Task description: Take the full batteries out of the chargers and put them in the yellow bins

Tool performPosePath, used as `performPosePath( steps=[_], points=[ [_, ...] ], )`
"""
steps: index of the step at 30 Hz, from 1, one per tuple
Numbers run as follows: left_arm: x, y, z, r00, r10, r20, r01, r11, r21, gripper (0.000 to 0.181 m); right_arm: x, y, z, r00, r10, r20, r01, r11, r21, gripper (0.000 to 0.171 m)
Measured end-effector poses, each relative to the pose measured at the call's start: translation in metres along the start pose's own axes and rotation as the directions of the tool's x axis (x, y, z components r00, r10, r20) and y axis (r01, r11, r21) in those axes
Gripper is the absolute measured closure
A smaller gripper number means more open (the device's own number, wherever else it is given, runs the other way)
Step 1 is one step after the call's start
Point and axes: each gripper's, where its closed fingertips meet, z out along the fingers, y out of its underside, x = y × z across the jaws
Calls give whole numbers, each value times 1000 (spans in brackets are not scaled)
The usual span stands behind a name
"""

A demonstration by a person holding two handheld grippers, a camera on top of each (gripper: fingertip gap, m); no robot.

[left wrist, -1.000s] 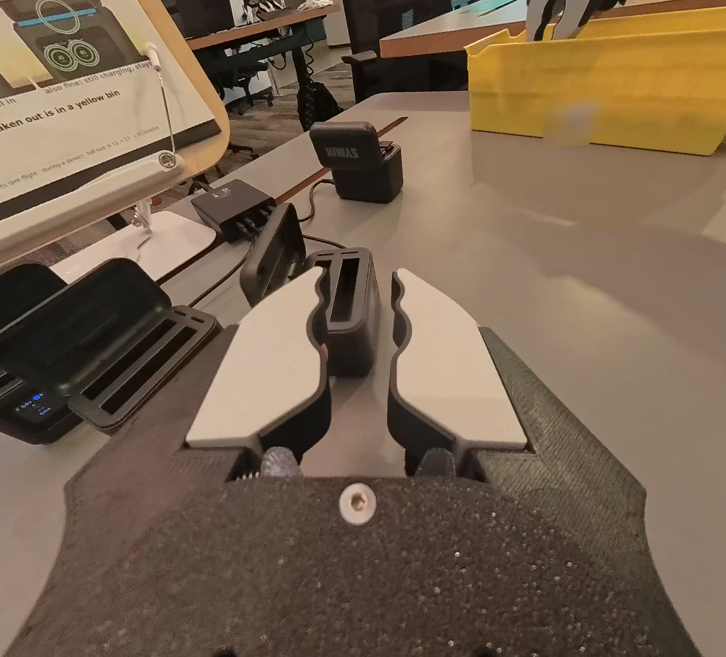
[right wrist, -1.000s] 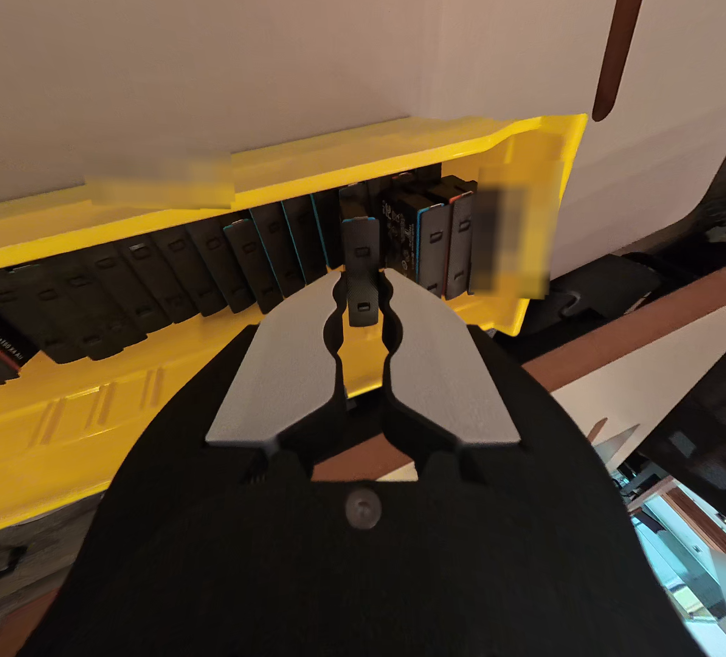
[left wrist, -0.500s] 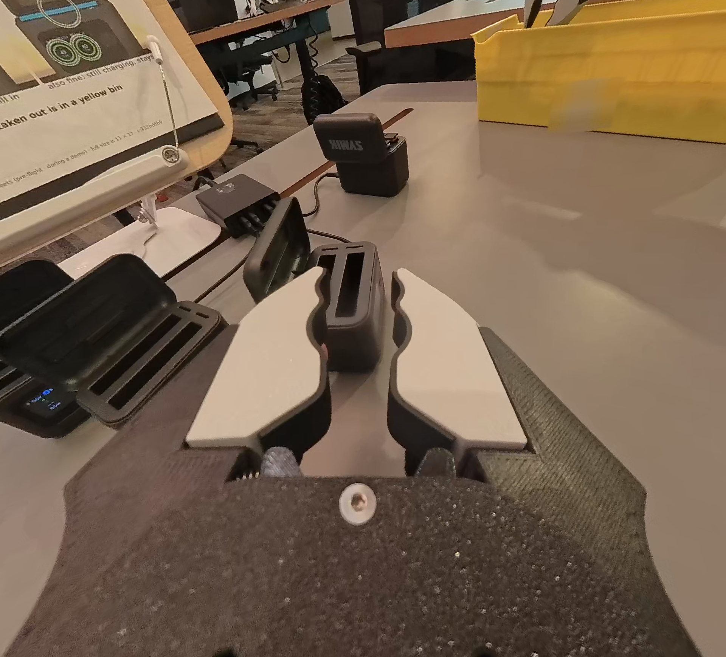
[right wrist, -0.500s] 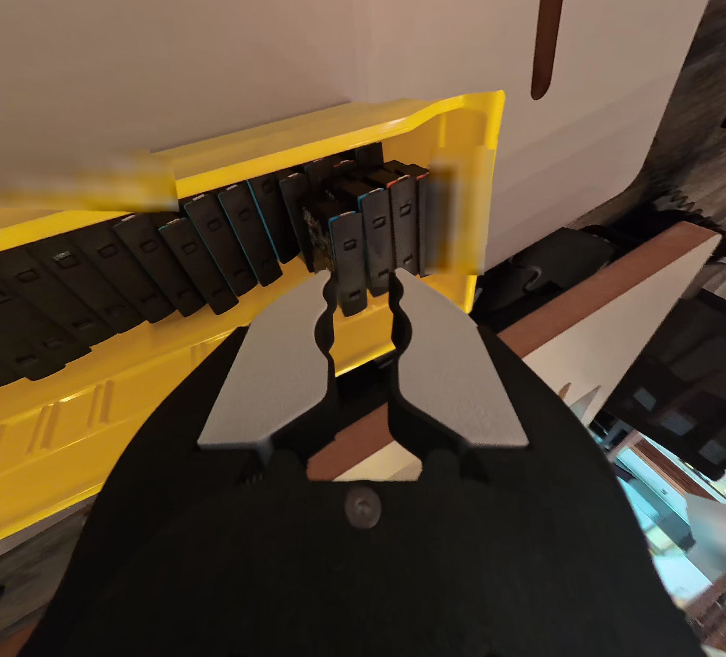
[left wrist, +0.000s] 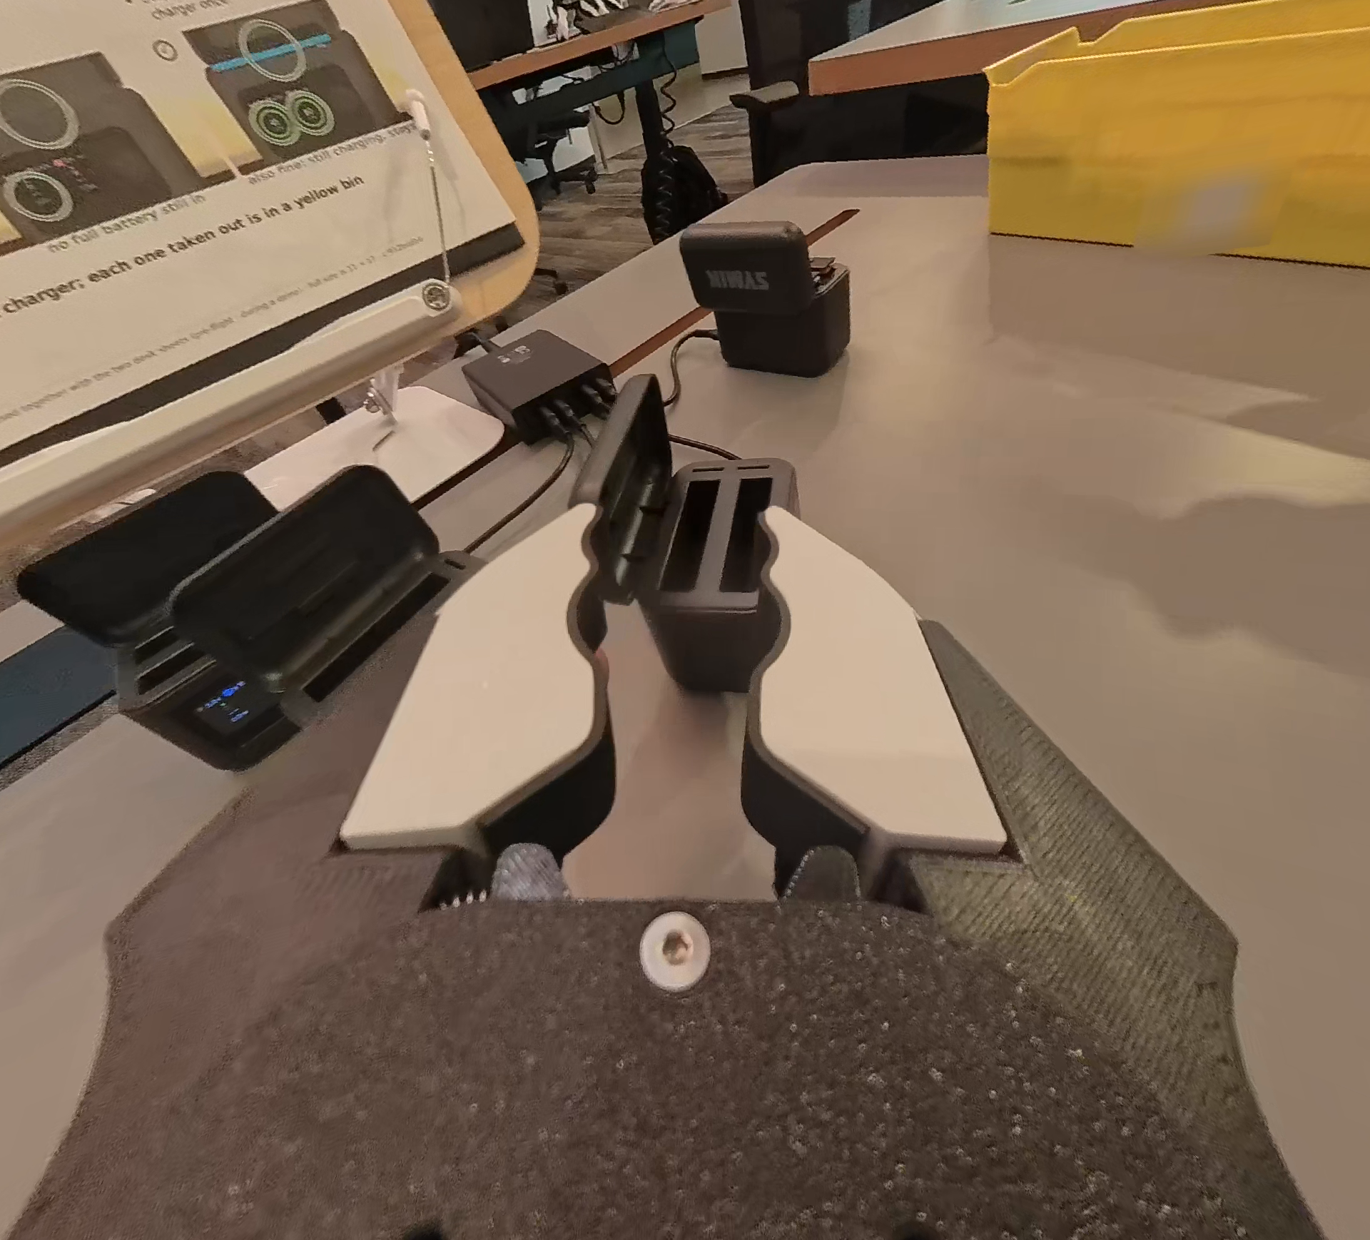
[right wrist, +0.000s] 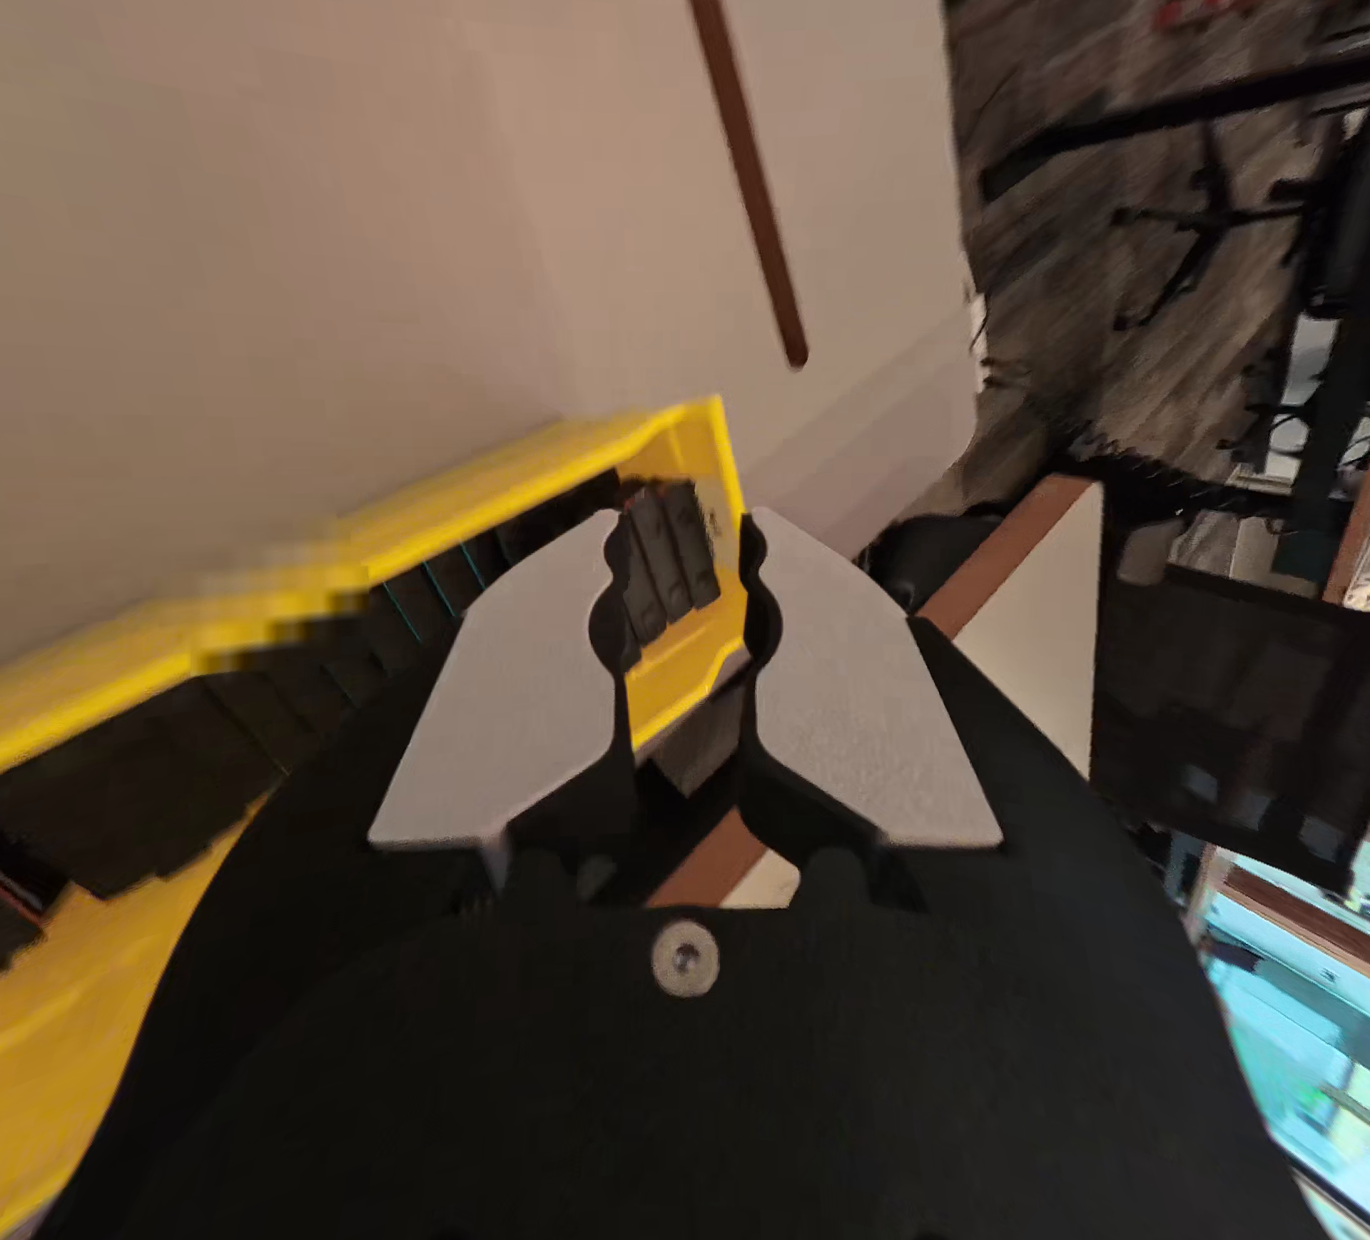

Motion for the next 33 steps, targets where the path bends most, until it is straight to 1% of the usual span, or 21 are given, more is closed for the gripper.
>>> performPosePath(
  steps=[3,5,9,11,13,15,18,20,21,22,23,24,27,30,33],
  points=[
    [-6,-1,-1,1000,0,23,0,1000,-2,138,-4,-49,-20,997,61,-47,-53,986,158,132],
    [-7,4,1,1000,-20,23,21,999,-36,128,-15,-82,-32,993,108,-39,-94,960,265,121],
    [-1,27,10,998,-58,3,58,985,-160,104,-48,-141,-44,980,190,58,-197,881,431,91],
    [5,36,14,999,-47,-13,43,977,-207,96,-64,-164,-46,977,192,91,-211,845,492,76],
    [7,44,18,1000,-21,-7,19,966,-259,93,-77,-181,-41,981,168,99,-195,825,530,59],
    [9,52,21,1000,2,-4,-4,951,-310,93,-87,-190,-29,984,136,118,-179,831,527,51],
    [8,63,27,1000,18,6,-14,922,-387,98,-95,-190,3,985,83,153,-145,878,456,44],
    [6,69,29,999,29,16,-20,903,-429,110,-99,-182,31,980,45,192,-117,918,380,42],
    [6,72,30,999,33,11,-25,897,-442,114,-101,-177,45,976,27,215,-100,936,337,40],
    [5,72,30,999,31,16,-20,892,-452,122,-102,-171,58,970,8,242,-82,952,296,39],
    [0,74,30,998,46,37,-24,886,-463,131,-104,-166,70,962,-10,272,-63,964,260,38],
    [-6,75,30,995,77,59,-40,882,-470,135,-105,-162,79,955,-33,296,-38,972,232,37],
    [-27,80,26,982,120,145,-33,871,-491,151,-98,-160,100,941,-128,314,65,977,203,38],
    [-49,84,20,962,118,246,20,868,-497,155,-87,-166,114,922,-200,331,149,973,175,40],
    [-63,87,14,949,97,300,66,869,-490,159,-79,-169,124,890,-271,366,240,962,129,40]
  ],
)
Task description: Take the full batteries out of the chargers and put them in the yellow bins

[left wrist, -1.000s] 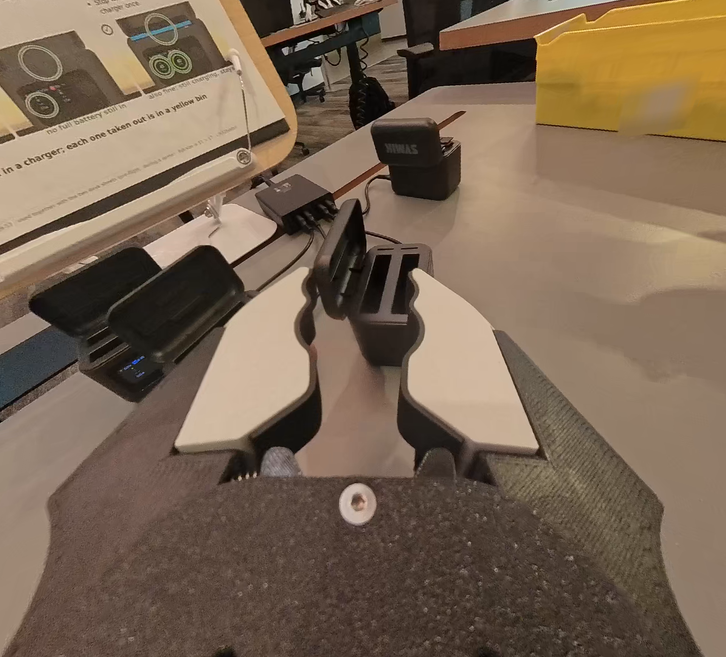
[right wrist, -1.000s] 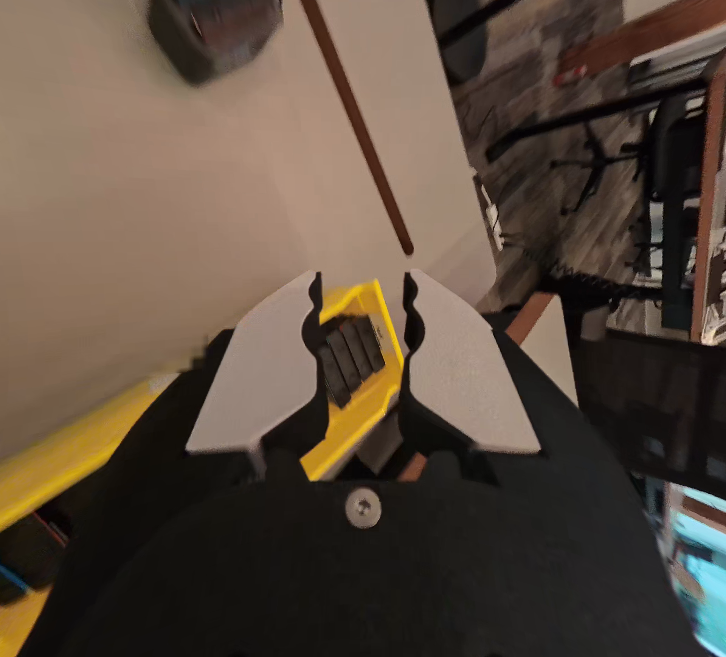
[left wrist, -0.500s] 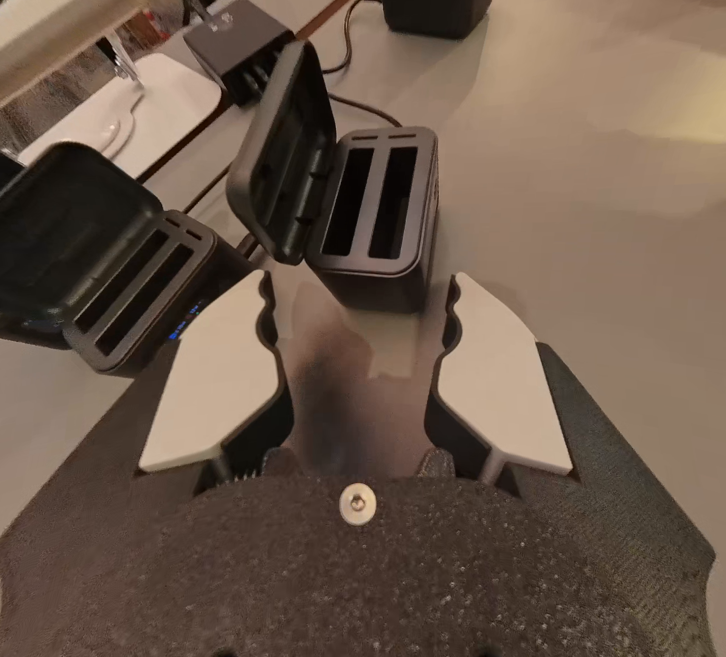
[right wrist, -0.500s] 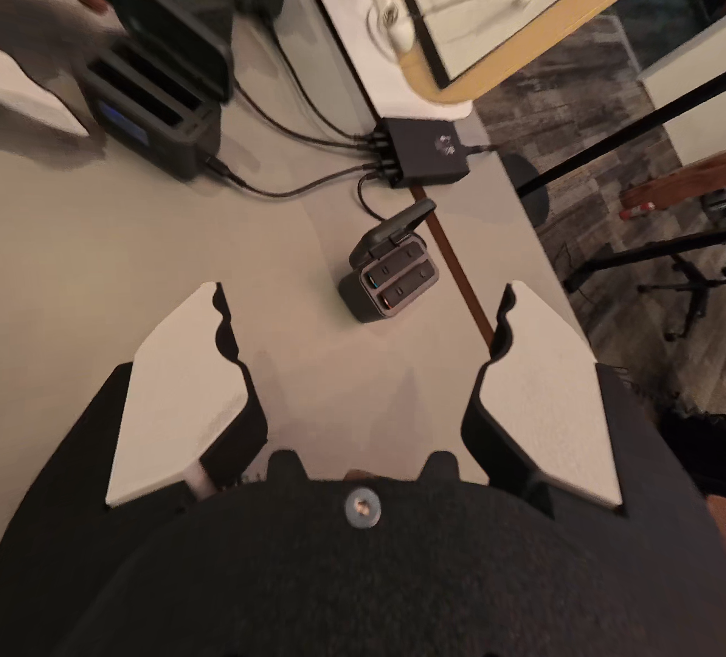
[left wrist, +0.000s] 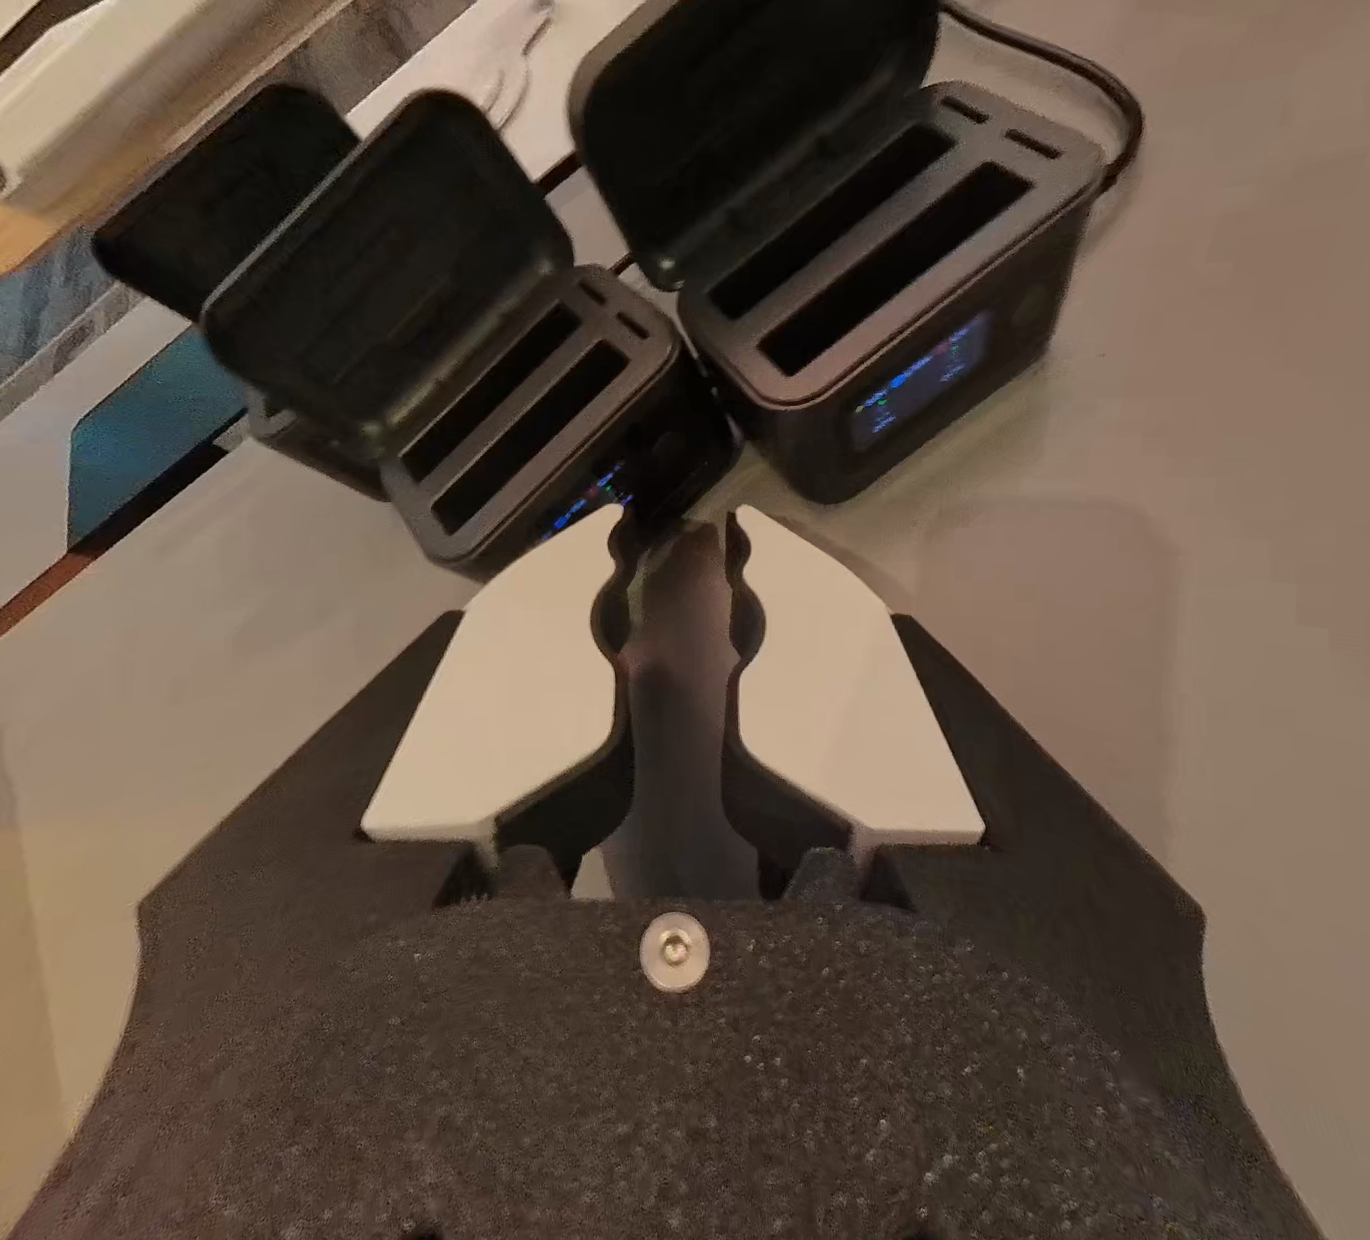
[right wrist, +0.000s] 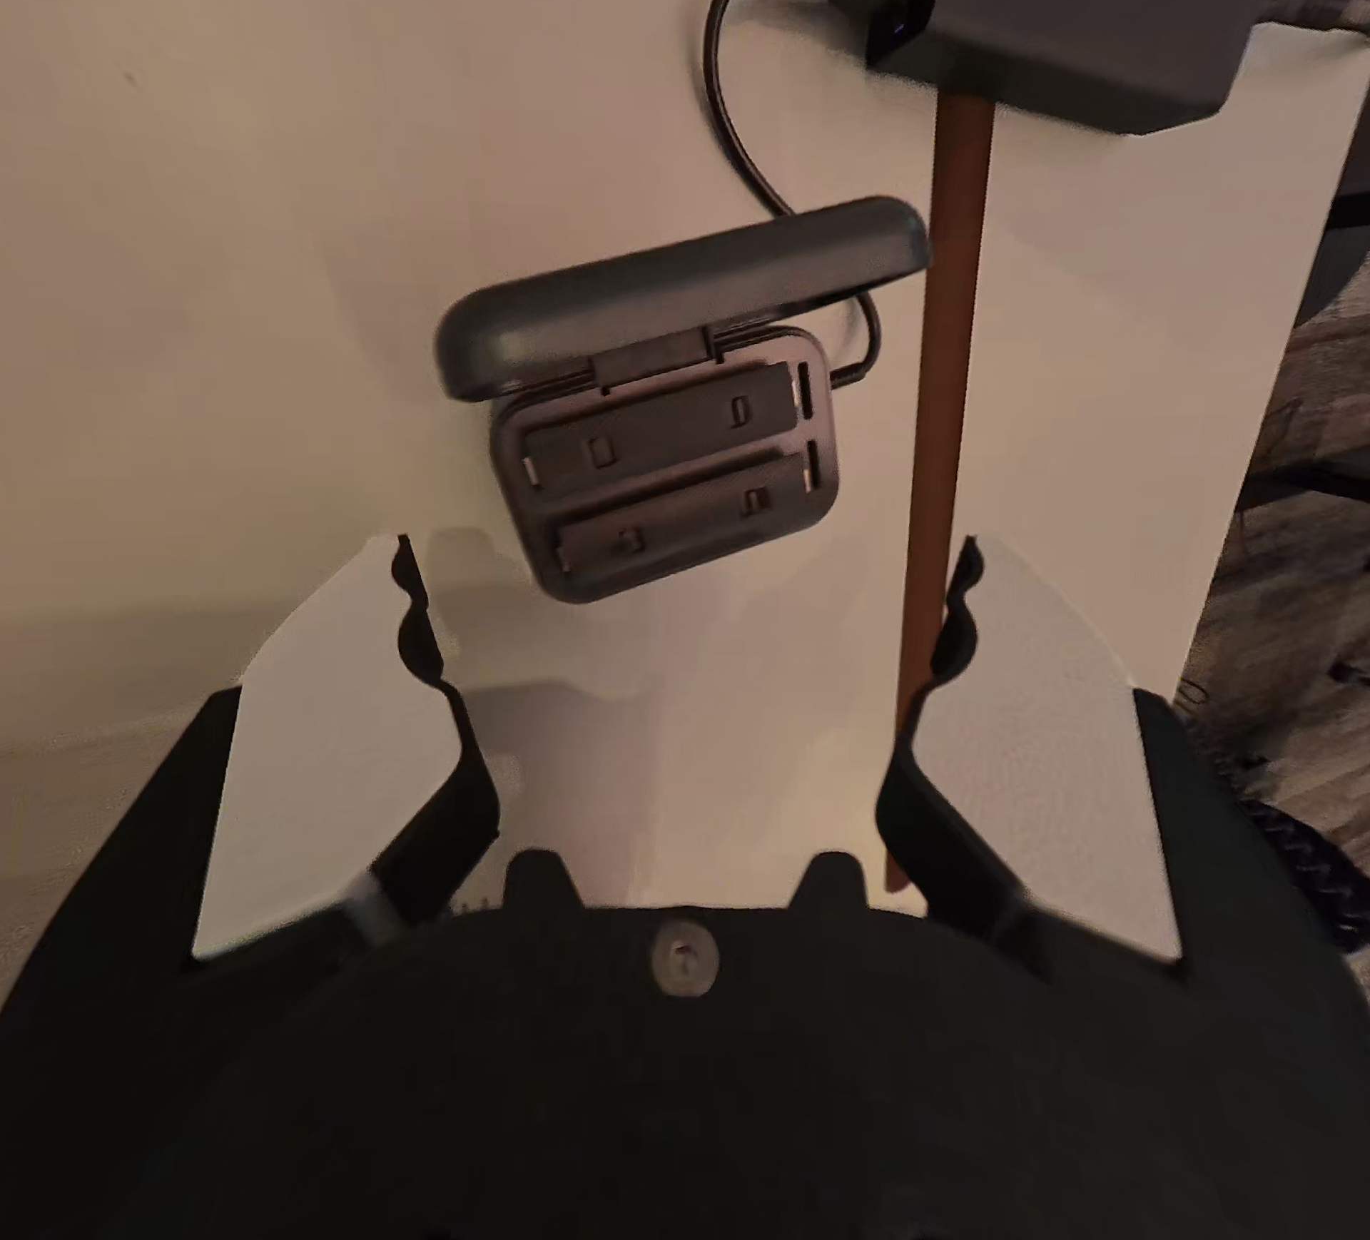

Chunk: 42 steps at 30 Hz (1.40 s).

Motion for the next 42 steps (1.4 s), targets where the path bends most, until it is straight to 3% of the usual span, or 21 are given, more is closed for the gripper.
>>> performPosePath(
  steps=[8,10,12,18,24,34,42],
  points=[
    [-7,-10,-6,998,40,50,-43,997,58,158,4,-1,17,984,-123,129,139,983,-121,40],
    [-6,-11,-6,997,49,51,-52,997,63,158,-2,0,21,977,-137,164,162,975,-150,49],
    [-5,-12,-7,997,58,53,-62,996,71,158,-7,0,23,972,-131,197,166,971,-174,73],
    [-8,-12,-12,997,56,56,-61,994,88,159,-25,-6,14,949,198,243,-101,927,-362,77],
    [-8,-13,-13,997,52,50,-57,993,101,161,-48,-22,10,889,435,140,-330,823,-461,78],
    [-6,-11,-17,999,32,39,-36,992,118,163,-76,-65,10,584,811,-42,-736,507,-448,78],
    [-9,-13,-22,999,0,40,-6,989,144,164,-79,-87,13,351,925,-143,-875,271,-401,78]
  ],
)
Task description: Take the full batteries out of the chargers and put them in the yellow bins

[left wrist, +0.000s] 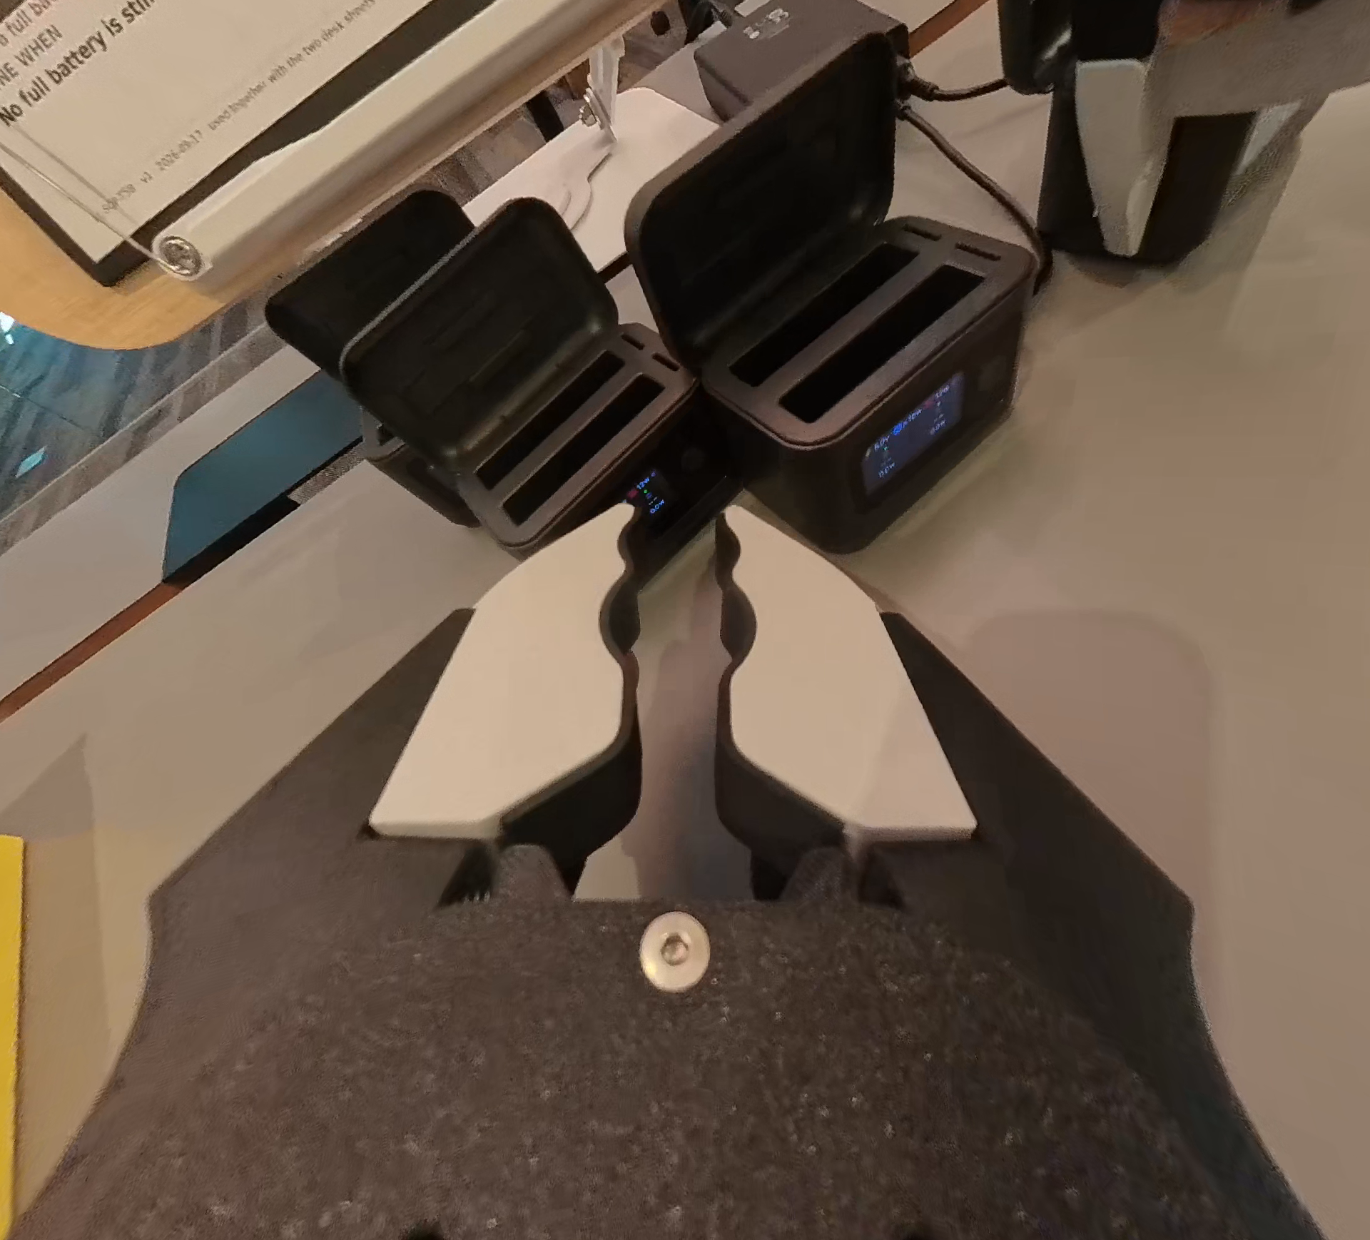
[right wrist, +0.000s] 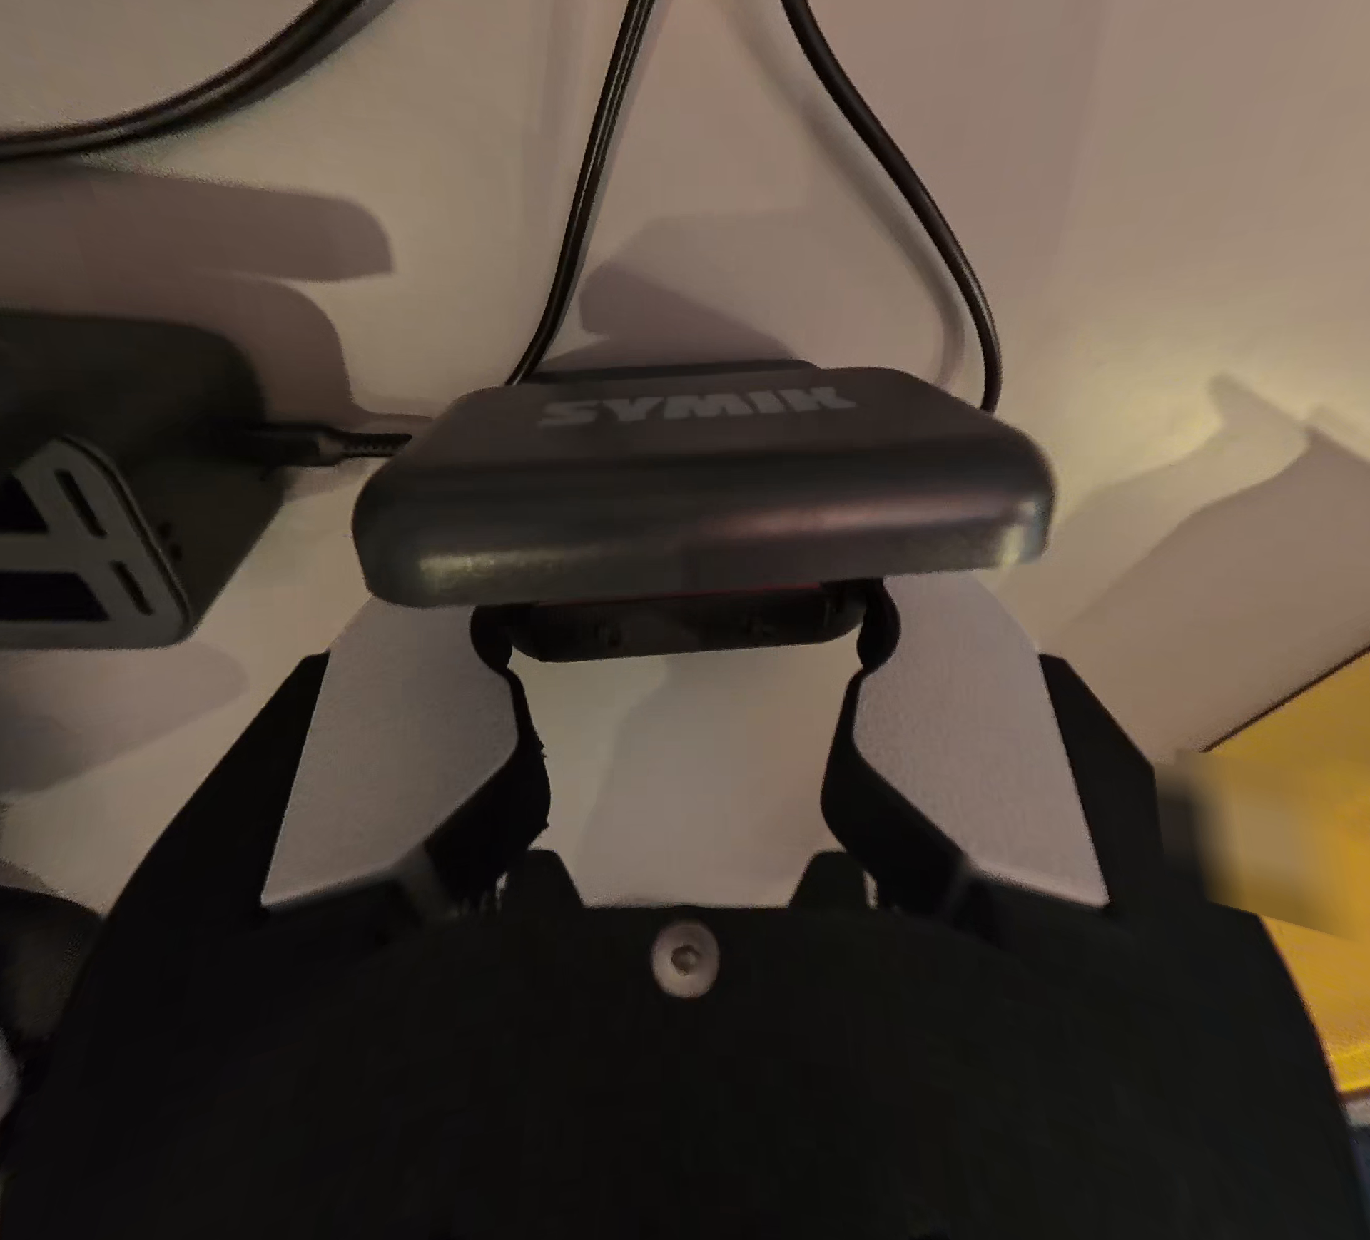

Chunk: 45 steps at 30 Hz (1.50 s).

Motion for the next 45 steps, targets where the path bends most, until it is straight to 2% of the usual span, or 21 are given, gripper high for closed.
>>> performPosePath(
  steps=[5,10,14,16,20,24,28,30,33,38,40,45],
  points=[
    [-1,-3,-1,999,-37,-16,37,999,13,165,-9,-9,-1,993,119,0,-118,991,69,78],
    [0,-3,-1,999,-39,-20,40,999,16,164,-12,-13,-2,990,139,14,-140,983,119,77],
    [-2,-4,-2,998,-52,-23,52,998,20,160,-21,-16,-5,988,117,100,-132,979,158,62],
    [-3,-3,-2,998,-53,-24,54,998,19,157,-21,-21,-16,991,92,95,-112,966,235,55],
    [-4,-3,-4,997,-65,-34,66,998,20,153,-17,-32,-46,996,53,71,-80,879,470,44],
    [-9,-6,-7,998,-65,-17,65,997,38,153,-17,-29,-86,999,10,49,-43,659,751,43],
    [-16,-10,-12,995,-97,-5,98,993,69,153,-14,-1,-101,1000,4,29,-27,464,886,59],
    [-20,-15,-17,992,-123,1,122,988,98,154,-14,16,-95,999,4,38,-36,424,905,68],
    [-28,-24,-24,989,-146,24,140,978,153,160,-12,40,-86,999,20,42,-47,362,931,90],
    [-33,-40,-37,985,-164,53,145,956,257,169,-10,67,-69,997,39,67,-76,316,946,125],
    [-29,-46,-41,988,-146,54,125,951,284,169,-9,71,-64,995,33,91,-96,307,947,133],
    [-14,-45,-36,996,-76,43,61,956,287,171,-9,77,-50,996,19,84,-86,294,952,159]
  ],
)
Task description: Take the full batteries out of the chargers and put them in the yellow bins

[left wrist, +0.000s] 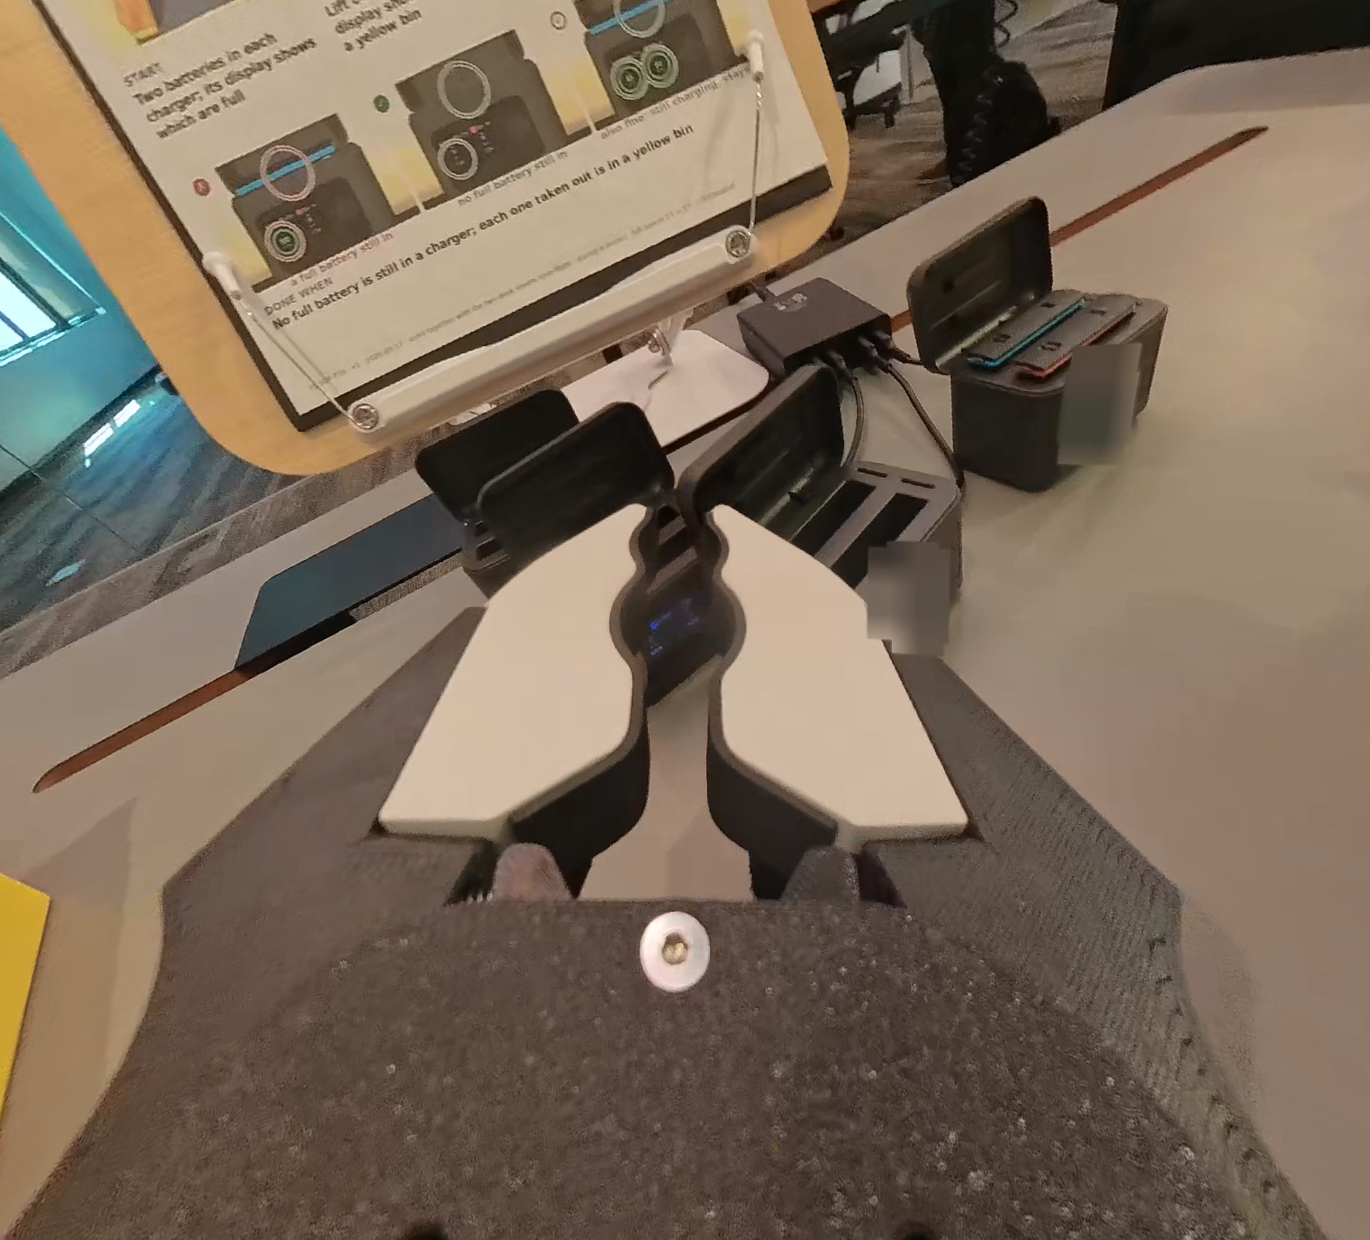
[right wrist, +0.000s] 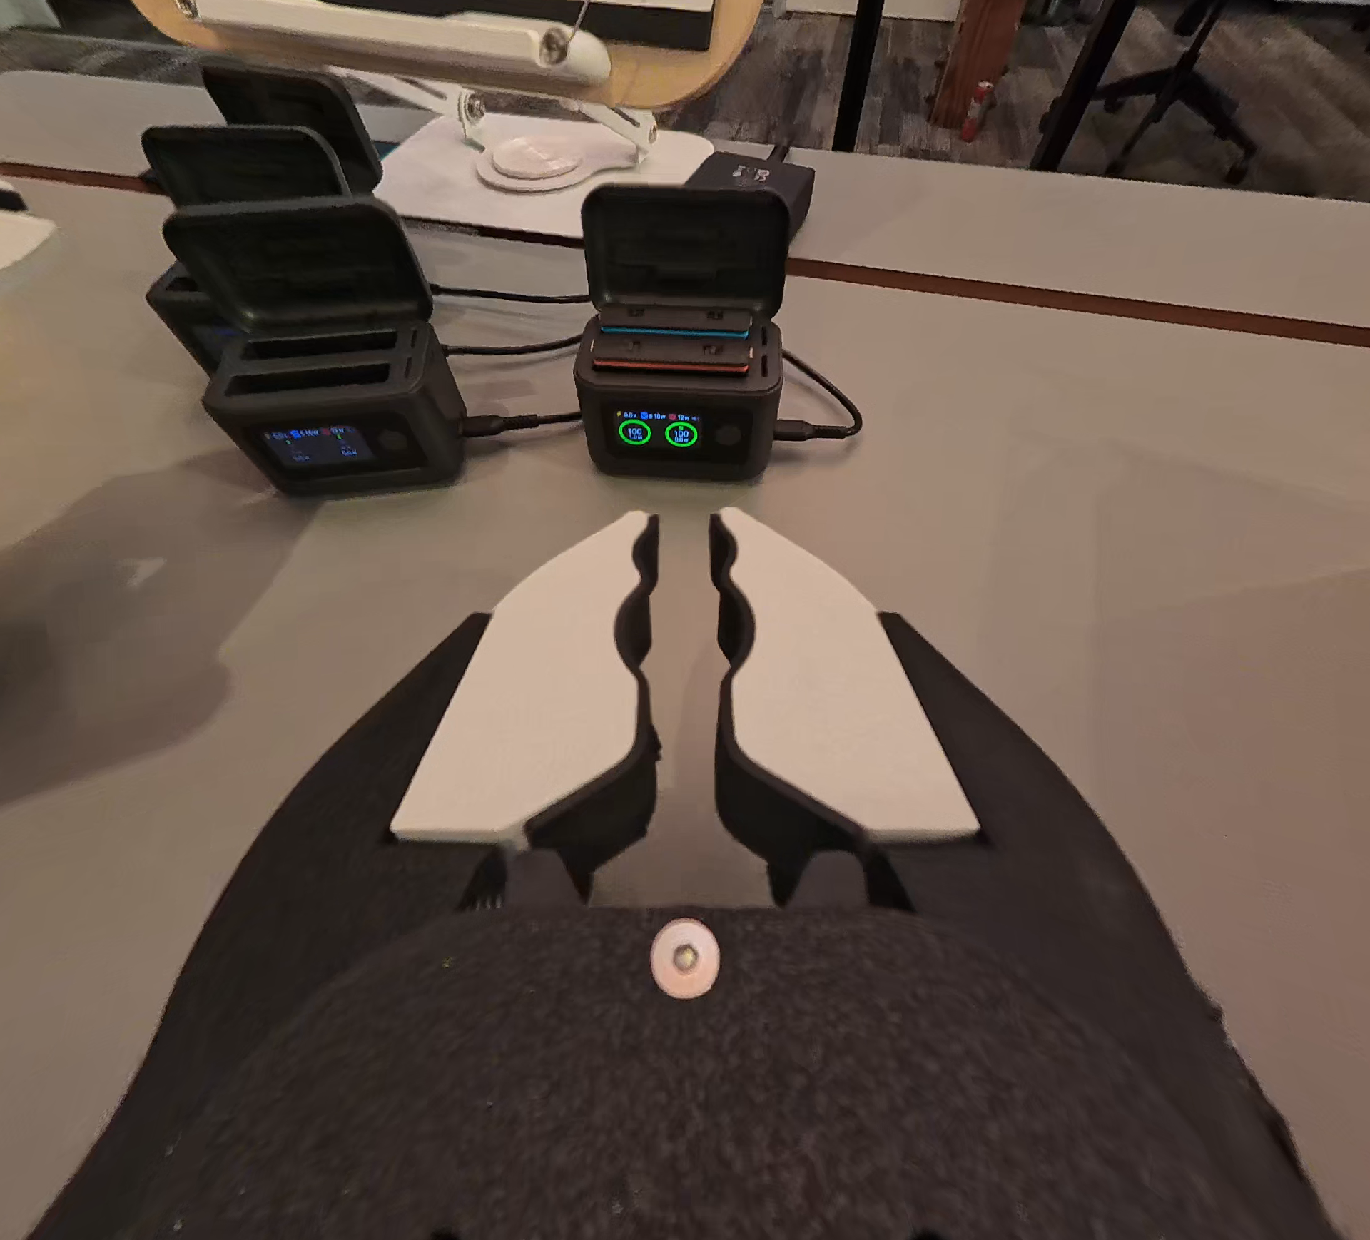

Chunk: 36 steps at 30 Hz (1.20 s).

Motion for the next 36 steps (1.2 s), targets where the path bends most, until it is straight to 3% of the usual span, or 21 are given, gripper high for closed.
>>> performPosePath(
  steps=[3,20,22,25,28,31,36],
  points=[
    [6,1,0,1000,21,-12,-21,1000,-2,171,-3,14,1,1000,-26,-2,26,1000,0,171],
    [86,-1,-1,969,55,-243,-61,998,-16,162,-2,8,11,998,32,50,-33,999,37,171],
    [90,1,0,965,71,-251,-79,997,-21,161,-1,8,17,999,28,33,-29,999,23,152],
    [93,5,1,962,79,-261,-90,995,-31,160,1,8,34,1000,-4,-5,3,1000,-20,98],
    [92,6,1,962,91,-256,-103,994,-32,159,-3,8,55,998,-57,-15,55,996,-70,60],
    [90,6,0,963,96,-250,-106,994,-29,159,-1,6,75,998,-52,-20,50,992,-115,47],
    [88,8,2,963,95,-252,-107,994,-34,159,1,5,106,999,-50,-19,46,982,-181,46]
  ],
)
